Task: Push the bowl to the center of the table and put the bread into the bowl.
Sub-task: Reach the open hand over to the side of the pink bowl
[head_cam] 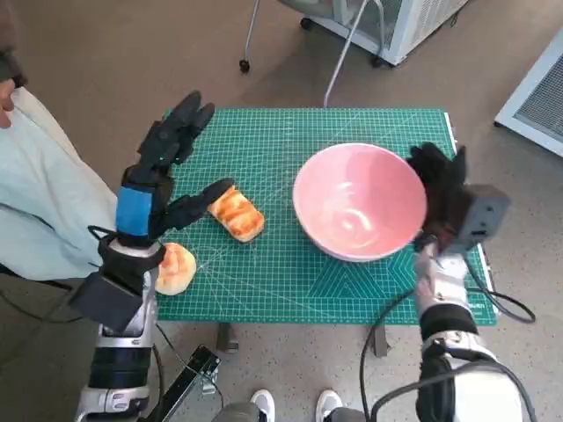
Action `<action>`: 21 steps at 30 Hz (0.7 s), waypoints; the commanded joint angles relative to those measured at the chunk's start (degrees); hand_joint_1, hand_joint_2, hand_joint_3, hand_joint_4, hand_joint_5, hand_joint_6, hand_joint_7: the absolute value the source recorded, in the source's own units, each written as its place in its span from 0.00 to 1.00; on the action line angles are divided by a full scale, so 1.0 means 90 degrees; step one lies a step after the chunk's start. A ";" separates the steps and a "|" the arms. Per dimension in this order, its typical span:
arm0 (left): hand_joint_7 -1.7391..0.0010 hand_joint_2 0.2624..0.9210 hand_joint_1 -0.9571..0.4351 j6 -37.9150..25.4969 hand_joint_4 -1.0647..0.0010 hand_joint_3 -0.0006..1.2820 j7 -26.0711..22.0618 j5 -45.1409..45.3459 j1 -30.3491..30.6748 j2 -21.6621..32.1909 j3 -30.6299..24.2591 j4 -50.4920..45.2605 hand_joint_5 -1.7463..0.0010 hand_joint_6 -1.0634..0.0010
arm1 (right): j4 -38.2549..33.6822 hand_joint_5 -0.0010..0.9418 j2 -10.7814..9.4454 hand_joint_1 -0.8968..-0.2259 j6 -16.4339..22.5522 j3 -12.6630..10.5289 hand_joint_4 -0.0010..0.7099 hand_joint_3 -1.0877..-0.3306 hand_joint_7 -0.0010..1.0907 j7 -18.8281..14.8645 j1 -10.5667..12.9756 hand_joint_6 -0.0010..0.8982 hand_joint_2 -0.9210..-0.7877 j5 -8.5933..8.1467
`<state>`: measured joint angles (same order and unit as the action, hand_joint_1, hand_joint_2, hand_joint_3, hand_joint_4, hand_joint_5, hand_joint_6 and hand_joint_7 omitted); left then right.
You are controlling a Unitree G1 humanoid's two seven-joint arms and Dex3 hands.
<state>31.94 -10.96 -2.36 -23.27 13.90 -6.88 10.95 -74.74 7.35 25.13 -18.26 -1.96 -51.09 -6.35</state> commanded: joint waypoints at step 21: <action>0.95 1.00 0.45 0.0298 0.60 0.08 0.0191 0.0246 0.0247 0.0423 -0.0370 0.0271 1.00 0.64 | -0.0096 0.01 -0.0039 0.51 -0.0235 -0.0030 0.19 0.25 0.45 -0.0091 -0.0346 0.02 0.00 -0.0043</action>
<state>33.65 -9.97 -1.19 -21.13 16.36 -9.53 12.31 -75.31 5.85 23.30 -17.83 -2.08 -53.71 -6.46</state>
